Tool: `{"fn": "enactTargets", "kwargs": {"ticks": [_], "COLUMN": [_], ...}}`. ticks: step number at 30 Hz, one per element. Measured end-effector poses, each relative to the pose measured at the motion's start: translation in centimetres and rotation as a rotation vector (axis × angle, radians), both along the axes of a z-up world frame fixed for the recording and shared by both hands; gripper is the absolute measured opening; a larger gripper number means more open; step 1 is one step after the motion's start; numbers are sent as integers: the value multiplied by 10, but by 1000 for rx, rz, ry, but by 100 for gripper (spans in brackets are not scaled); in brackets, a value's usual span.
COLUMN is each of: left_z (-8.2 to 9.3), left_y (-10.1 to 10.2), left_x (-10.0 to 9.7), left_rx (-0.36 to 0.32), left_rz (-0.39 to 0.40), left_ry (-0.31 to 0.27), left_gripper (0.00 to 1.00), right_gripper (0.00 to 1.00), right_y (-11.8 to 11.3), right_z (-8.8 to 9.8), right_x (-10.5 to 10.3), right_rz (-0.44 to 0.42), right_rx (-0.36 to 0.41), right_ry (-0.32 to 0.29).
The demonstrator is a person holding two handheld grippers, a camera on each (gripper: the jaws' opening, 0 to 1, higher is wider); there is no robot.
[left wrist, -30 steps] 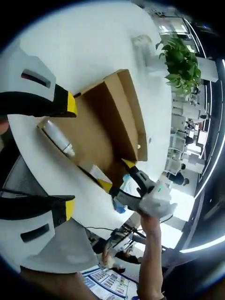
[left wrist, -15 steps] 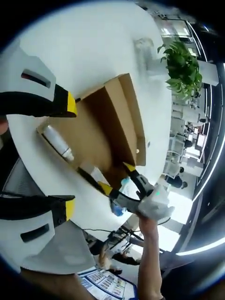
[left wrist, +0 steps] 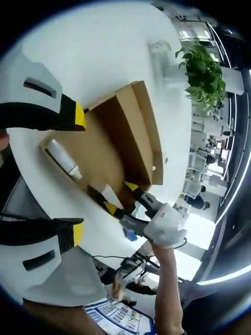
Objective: Operate the shoe box by opening the lid, removing the specified soft item, and placing it in the target area until the item is outside and the box remains undamaged.
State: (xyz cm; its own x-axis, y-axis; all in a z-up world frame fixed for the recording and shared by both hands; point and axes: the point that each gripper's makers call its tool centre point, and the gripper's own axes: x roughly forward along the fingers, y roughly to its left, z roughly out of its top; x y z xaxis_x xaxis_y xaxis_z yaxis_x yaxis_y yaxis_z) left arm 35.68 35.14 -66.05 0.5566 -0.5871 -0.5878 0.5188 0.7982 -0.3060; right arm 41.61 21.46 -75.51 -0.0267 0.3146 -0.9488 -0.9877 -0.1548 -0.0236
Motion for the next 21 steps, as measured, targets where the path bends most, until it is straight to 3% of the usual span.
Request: {"fn": "enactTargets", "kwargs": {"ticks": [8,13,21], "left_z": [-2,-2,0], "left_y": [1,-1,-1], "left_x": [0,-1,0], "left_rx": [-1,-4,0], "left_rz": [7,5,4], "left_ry": [4,6,-1], "left_gripper": [66,66,66], "right_gripper": [18,17,17], "right_y": [-9,-9,-5], "right_z": [-19,-17,-7], "right_x": [-13,-11,-8], "right_rz": [68,60,-22], "right_rx": [-81,-73,-4], "right_ry": [-12,-22,-10]}}
